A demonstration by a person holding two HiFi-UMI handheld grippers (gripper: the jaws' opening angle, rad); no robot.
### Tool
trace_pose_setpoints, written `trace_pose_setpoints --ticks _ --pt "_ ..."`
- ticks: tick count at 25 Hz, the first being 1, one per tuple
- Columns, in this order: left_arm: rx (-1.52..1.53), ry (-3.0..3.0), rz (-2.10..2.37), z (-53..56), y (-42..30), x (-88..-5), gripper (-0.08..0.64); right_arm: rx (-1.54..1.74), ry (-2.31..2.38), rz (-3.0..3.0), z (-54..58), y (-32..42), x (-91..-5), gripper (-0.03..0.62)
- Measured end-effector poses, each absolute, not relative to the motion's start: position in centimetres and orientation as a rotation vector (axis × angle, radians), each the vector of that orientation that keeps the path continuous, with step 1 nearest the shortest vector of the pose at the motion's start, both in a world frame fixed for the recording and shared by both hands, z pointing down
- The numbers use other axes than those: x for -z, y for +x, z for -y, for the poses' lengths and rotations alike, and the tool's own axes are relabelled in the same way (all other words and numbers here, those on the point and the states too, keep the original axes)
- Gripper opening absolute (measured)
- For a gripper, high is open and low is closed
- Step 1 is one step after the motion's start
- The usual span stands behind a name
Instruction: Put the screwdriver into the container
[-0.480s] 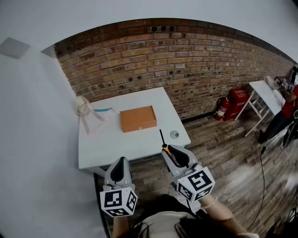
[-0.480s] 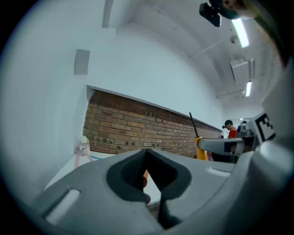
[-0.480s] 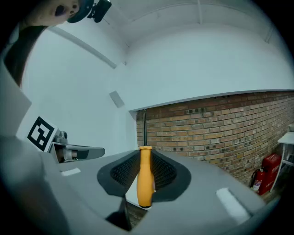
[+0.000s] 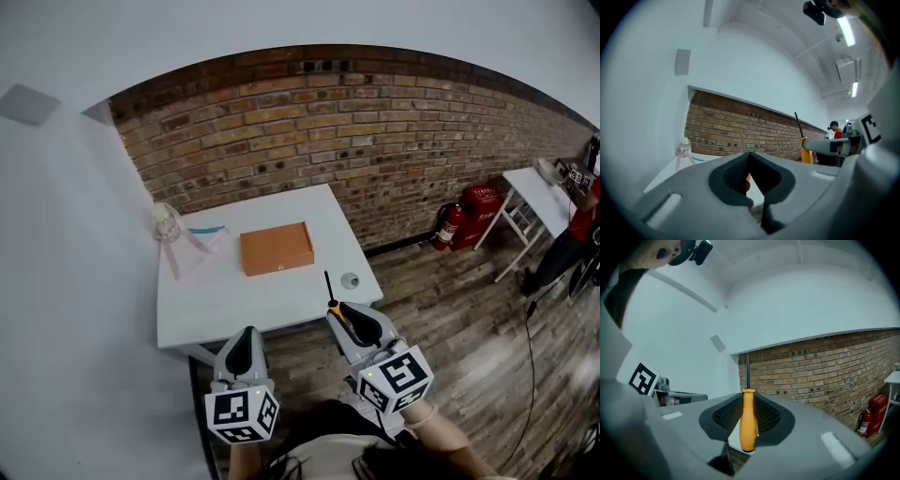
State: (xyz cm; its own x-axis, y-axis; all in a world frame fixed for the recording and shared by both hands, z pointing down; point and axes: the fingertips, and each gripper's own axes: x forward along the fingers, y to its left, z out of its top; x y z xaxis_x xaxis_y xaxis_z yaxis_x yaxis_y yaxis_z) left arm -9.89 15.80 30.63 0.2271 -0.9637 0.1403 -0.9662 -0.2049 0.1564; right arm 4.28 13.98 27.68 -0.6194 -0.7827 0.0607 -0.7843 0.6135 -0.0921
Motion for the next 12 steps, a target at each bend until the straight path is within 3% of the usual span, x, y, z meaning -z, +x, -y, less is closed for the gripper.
trace_pose_setpoints --ticks 12 --pt "-0.034 2.268 1.854 -13.9 -7.8 -31.3 0.0 -0.186 1.322 2.838 -12.0 5.7 -27.9 0.075"
